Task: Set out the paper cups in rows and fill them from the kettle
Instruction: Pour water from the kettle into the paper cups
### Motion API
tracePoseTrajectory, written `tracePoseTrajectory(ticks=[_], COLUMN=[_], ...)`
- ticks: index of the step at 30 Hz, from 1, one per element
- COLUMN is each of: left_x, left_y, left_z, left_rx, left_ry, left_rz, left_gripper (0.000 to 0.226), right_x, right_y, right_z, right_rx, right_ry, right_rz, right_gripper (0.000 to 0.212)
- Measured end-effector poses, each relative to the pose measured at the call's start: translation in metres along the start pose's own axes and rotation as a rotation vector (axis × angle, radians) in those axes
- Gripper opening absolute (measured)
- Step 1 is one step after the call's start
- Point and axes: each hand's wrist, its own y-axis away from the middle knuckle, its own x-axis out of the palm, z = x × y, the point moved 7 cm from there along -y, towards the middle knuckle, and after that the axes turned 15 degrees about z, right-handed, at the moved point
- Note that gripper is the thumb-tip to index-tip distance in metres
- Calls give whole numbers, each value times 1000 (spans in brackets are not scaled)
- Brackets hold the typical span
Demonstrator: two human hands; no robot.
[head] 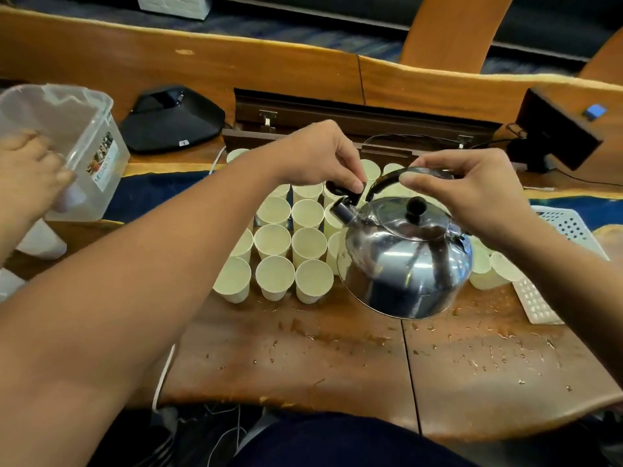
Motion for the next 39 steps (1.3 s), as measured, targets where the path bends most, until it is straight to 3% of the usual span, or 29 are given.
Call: tracePoseTrajectory(ticks=[12, 39], left_x=[-60, -92], left_y=[-59, -156], left_z=[-8, 64], left_rx=[15, -25], left_ry=[-138, -47], left_rz=[-113, -72], left_gripper=[13, 15], right_x=[-44, -52], right_y=[-66, -178], right_z=[-4, -68], right_rx=[-76, 31], right_ry=[33, 104], right_rz=[-76, 5], right_gripper=[20, 21])
